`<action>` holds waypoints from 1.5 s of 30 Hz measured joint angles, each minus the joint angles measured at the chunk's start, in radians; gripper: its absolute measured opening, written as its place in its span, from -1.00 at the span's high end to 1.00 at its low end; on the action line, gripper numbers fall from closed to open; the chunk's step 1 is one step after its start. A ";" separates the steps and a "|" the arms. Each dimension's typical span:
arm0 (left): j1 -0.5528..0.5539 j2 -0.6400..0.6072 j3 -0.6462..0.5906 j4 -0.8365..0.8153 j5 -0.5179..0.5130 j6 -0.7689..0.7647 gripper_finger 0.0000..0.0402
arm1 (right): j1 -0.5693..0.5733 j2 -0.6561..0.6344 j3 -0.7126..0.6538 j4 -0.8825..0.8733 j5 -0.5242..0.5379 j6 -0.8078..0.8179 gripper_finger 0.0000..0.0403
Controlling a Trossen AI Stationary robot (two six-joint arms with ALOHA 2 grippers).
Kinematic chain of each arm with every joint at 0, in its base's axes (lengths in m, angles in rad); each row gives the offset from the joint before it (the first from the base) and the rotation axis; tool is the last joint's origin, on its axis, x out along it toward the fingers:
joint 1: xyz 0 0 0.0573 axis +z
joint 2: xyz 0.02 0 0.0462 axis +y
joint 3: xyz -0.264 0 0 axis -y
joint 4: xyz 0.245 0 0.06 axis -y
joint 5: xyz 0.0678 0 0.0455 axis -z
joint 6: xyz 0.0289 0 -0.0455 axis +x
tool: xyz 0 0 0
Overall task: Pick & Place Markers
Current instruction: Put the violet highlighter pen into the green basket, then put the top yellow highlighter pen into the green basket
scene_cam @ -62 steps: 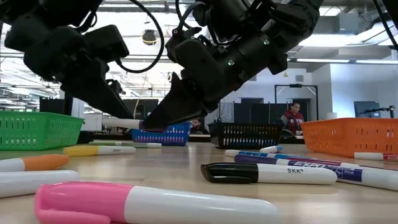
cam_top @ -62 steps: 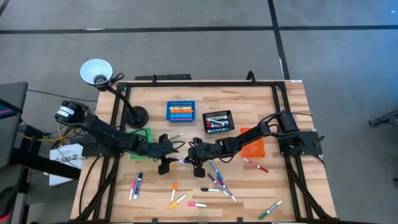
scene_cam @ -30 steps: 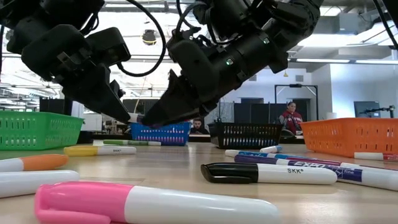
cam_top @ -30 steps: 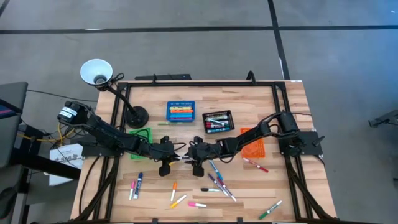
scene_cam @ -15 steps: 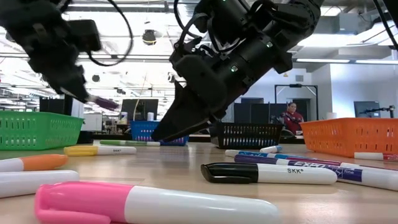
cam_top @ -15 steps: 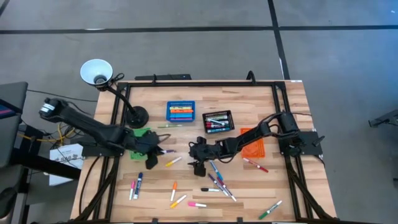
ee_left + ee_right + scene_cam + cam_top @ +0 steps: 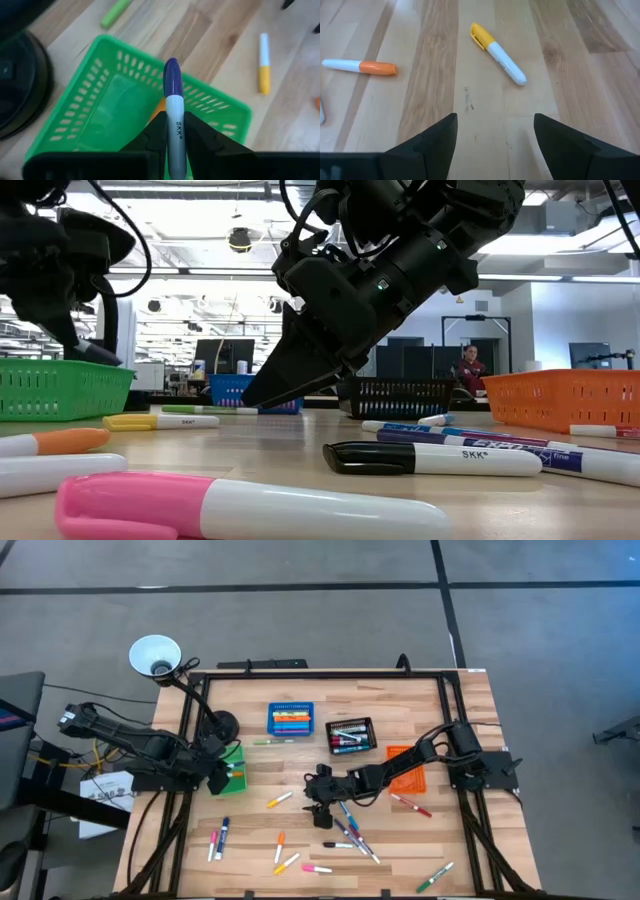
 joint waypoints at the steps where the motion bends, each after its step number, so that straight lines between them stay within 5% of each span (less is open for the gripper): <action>1: 0.000 0.003 0.000 -0.013 0.003 -0.002 0.75 | 0.001 0.000 0.000 0.000 0.000 0.000 -0.27; 8: 0.000 0.066 -0.023 -0.023 0.080 -0.079 0.74 | 0.004 0.000 0.000 0.001 0.000 0.023 -0.27; 21: 0.000 0.269 -0.074 0.096 0.013 -0.077 0.49 | -0.011 0.009 0.001 0.164 0.004 -0.120 -0.27; 45: -0.072 0.275 0.045 0.464 0.052 -0.015 0.57 | -0.093 0.030 0.005 0.196 -0.133 -0.281 -0.27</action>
